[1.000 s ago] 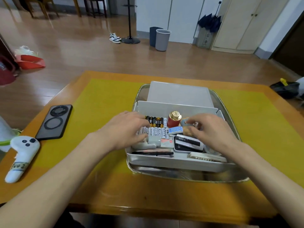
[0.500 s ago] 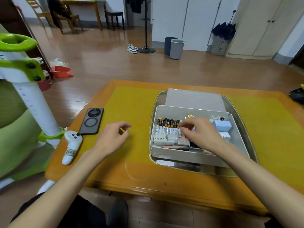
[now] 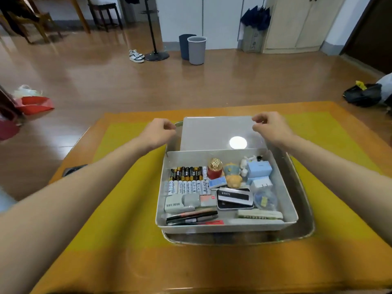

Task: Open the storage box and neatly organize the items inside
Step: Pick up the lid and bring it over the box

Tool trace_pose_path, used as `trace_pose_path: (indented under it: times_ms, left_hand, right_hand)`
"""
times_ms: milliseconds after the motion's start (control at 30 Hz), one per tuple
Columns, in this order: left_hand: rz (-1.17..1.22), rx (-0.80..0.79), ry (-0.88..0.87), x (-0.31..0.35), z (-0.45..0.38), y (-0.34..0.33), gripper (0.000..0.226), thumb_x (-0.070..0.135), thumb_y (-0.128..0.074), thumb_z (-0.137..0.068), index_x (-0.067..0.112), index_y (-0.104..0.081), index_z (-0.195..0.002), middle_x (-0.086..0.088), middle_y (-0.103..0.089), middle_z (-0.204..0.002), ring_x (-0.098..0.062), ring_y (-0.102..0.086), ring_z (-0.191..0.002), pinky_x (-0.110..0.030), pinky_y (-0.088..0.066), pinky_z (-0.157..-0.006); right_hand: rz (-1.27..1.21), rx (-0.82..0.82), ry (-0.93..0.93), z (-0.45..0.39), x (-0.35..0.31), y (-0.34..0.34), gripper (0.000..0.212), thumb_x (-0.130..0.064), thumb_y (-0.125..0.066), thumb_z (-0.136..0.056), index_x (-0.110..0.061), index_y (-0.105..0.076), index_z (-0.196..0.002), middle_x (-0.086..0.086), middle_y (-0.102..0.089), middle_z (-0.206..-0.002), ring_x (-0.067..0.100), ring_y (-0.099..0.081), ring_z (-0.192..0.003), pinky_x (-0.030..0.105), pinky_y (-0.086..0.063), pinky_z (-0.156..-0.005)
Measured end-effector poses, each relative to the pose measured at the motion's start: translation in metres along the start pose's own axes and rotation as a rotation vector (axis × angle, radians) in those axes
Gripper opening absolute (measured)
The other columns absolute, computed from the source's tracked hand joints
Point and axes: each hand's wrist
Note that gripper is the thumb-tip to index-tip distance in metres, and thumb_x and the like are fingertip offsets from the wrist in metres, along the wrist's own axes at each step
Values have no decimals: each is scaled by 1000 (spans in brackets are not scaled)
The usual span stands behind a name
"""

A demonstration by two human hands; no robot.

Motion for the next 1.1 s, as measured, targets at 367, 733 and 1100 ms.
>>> trace_pose_path:
  times_ms: [367, 733, 1100]
  left_hand:
    - [-47, -85, 369, -36, -116, -64, 30, 19, -59, -89, -5, -63, -108, -16, -56, -93, -30, -52, -83, -33, -43, -66]
    - [34, -106, 397, -53, -147, -91, 26, 31, -66, -87, 10, -57, -99, -8, -57, -89, -25, -54, -84, -33, -44, -64]
    - [330, 227, 343, -49, -148, -95, 25, 26, -68, -91, 22, -44, -84, 2, -55, -87, -14, -51, -74, -26, -37, -53]
  right_hand:
    - [-111, -70, -450, -74, 94, -8, 21, -22, -67, -89, -12, -49, -82, 7, -44, -77, 22, -41, -66, 30, -31, -53]
    - [-150, -64, -376, -100, 107, -51, 30, -25, -72, -82, -2, -68, -100, 13, -64, -91, 25, -59, -83, 43, -51, -78]
    - [-510, 101, -436, -92, 79, -38, 41, -4, -75, -84, -7, -61, -122, 9, -68, -116, 20, -67, -100, 30, -58, -81]
Point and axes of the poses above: each hand's wrist, its own z-axis away from the middle knuckle, its own y-axis out of the back of the hand, x = y × z
